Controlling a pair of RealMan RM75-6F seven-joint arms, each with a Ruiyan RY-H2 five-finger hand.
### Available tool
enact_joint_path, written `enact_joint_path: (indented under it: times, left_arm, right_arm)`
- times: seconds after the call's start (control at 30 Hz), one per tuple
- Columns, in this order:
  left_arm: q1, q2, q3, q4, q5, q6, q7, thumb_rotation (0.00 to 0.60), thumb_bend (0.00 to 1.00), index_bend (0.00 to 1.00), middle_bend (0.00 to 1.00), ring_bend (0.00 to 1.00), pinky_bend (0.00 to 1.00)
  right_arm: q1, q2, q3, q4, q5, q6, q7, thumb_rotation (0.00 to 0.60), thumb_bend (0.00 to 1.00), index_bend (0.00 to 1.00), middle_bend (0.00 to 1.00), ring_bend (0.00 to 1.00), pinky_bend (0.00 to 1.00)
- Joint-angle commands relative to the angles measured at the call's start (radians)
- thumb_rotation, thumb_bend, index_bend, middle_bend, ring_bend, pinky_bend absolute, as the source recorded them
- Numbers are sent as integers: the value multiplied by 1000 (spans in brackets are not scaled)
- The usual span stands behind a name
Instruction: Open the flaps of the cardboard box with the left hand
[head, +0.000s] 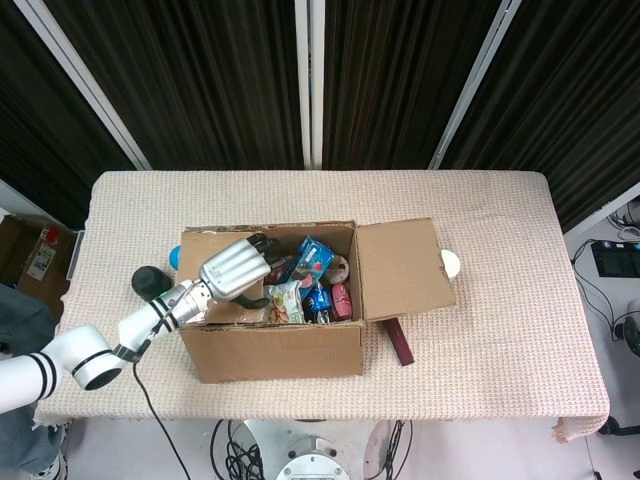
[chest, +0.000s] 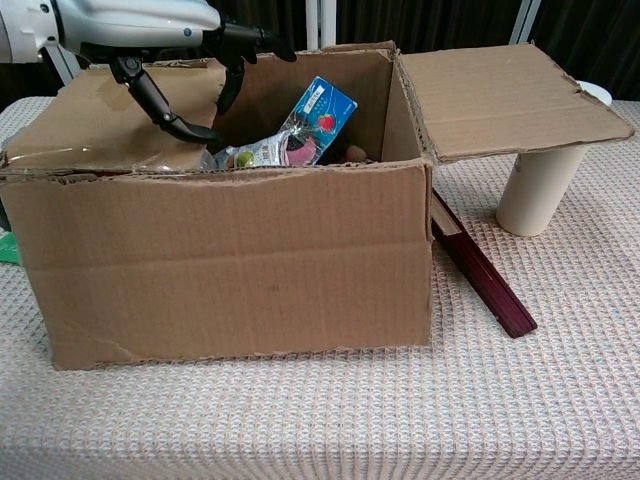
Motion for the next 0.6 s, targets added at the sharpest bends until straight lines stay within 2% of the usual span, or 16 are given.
enact_joint_path:
  times: [0.03, 0.6]
  left_arm:
    - [4, 21, -8, -20, -2, 10, -1, 431, 188, 6, 494, 149, 218]
    - [33, 187, -61, -177, -63, 29, -96, 425, 188, 6, 502, 154, 220]
  right_arm:
    - [0, 0, 0, -2, -1, 1, -1, 600, 230, 0, 0, 0, 0]
    - [14, -6, -1, -11, -6, -9, -14, 600, 230, 0, 0, 0, 0]
